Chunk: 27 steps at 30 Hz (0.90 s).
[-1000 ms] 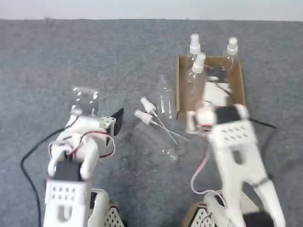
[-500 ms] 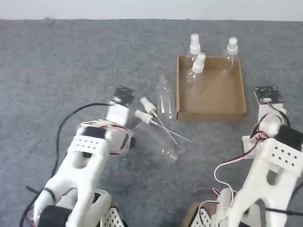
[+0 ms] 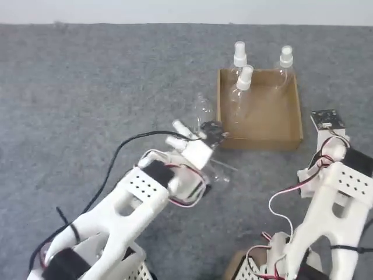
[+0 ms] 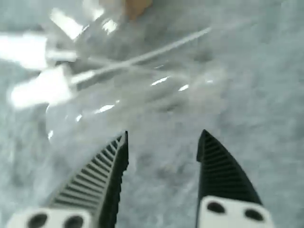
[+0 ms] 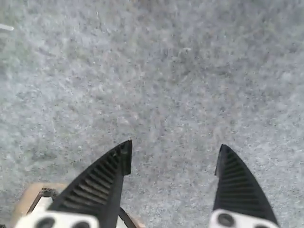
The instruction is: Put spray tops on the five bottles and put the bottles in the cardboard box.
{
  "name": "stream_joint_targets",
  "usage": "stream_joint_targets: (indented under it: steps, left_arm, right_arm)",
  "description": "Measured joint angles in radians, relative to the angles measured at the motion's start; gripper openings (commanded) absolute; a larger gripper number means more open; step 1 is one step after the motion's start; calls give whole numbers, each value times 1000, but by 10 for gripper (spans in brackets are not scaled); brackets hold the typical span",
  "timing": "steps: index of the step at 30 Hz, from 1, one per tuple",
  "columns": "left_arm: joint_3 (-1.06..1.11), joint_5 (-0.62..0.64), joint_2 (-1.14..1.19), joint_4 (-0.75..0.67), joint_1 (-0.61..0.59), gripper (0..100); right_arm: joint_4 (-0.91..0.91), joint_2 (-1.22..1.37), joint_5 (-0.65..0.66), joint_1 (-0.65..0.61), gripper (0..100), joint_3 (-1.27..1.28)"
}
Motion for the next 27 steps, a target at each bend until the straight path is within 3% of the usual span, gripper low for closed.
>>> stream_joint_targets:
  steps: [4, 7, 16, 19, 23, 27]
  left_arm:
    - [-92, 18, 2, 63, 38, 214]
    - [-167, 18, 2, 121, -5, 214]
    - [-207, -130, 2, 158, -463, 214]
    - [-206, -163, 2, 158, -548, 214]
    - [-124, -170, 2, 66, -565, 214]
    - [-9, -172, 2, -18, -506, 214]
  right_arm:
    - [0, 0, 0, 0, 233, 0]
    - [0, 0, 0, 0, 233, 0]
    - [0, 0, 0, 0, 234, 0]
    - [0, 0, 0, 0, 234, 0]
    - [0, 0, 0, 0, 234, 0]
    - [0, 0, 0, 0, 234, 0]
